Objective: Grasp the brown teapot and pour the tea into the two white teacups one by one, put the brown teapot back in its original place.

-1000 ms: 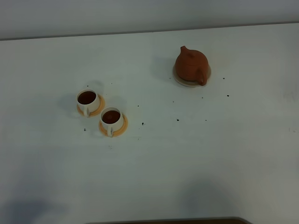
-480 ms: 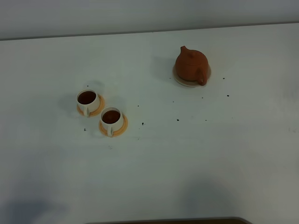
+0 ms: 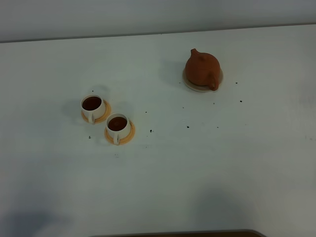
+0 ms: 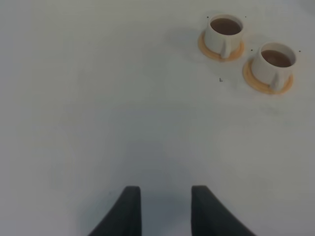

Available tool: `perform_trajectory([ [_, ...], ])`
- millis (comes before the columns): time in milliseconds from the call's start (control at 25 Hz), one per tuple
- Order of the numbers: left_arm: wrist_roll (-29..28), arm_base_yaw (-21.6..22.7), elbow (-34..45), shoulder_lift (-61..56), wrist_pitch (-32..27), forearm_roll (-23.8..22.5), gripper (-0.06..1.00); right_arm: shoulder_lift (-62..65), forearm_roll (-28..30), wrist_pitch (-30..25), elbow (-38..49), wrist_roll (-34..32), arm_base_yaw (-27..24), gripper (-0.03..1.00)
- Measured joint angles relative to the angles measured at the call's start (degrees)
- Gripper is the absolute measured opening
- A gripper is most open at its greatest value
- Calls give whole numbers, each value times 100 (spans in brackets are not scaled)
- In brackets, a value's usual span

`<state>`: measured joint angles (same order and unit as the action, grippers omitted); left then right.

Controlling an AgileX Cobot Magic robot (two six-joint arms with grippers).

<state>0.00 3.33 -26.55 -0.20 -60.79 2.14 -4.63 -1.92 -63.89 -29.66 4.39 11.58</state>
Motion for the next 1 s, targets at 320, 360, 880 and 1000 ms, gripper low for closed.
perform_trajectory([
  [320, 0, 0, 0, 0, 0, 0, 29, 285, 0, 0, 0, 0, 0, 47],
  [360, 0, 0, 0, 0, 0, 0, 29, 292, 0, 0, 0, 0, 0, 47],
  [880, 0, 0, 0, 0, 0, 0, 29, 498, 0, -6, 6, -18, -601, 47],
  [1000, 33, 0, 0, 0, 0, 0, 29, 498, 0, -6, 6, -18, -624, 47],
])
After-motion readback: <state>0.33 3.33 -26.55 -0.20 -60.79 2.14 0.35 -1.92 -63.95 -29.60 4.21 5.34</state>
